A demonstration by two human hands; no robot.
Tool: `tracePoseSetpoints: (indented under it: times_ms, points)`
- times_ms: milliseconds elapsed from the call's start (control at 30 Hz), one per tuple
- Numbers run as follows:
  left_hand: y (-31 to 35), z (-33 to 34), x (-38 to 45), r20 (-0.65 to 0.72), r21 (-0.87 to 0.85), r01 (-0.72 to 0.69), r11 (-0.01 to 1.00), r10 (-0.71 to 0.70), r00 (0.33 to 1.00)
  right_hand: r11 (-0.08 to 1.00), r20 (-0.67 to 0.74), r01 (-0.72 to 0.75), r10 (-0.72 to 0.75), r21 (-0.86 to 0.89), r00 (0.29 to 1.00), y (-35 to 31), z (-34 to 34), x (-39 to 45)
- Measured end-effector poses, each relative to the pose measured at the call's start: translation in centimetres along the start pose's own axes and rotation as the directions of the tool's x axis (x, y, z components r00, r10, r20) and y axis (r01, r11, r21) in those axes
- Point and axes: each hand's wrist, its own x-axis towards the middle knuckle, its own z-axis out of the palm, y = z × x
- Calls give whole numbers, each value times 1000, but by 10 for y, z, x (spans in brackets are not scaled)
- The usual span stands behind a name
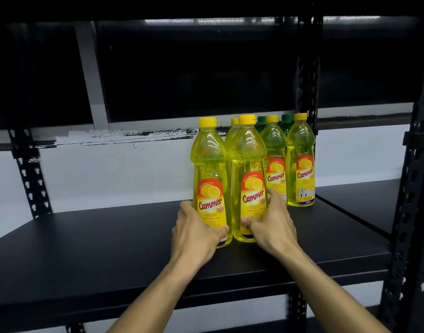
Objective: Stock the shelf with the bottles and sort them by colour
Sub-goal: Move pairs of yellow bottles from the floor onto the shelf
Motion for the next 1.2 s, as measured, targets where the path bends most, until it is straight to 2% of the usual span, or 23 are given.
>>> tracePoseSetpoints:
  times_ms: [200, 333, 700, 1200]
  points:
    - [11, 22, 28, -43, 119, 53, 991, -48, 998, 986, -15, -19, 16, -167, 1000, -5, 16, 32]
    - [16, 37, 45, -46, 124, 57, 991, -52, 998, 968, -26, -10, 3, -250, 1000, -5, 26, 52]
    - [16, 58, 75, -43, 134, 66, 989, -61, 997, 946, 2, -27, 29, -322, 1000, -5, 41, 85]
    - [15, 65, 92, -27, 151, 87, 985, -84, 996, 920, -27, 32, -46, -390, 999, 0, 57, 93]
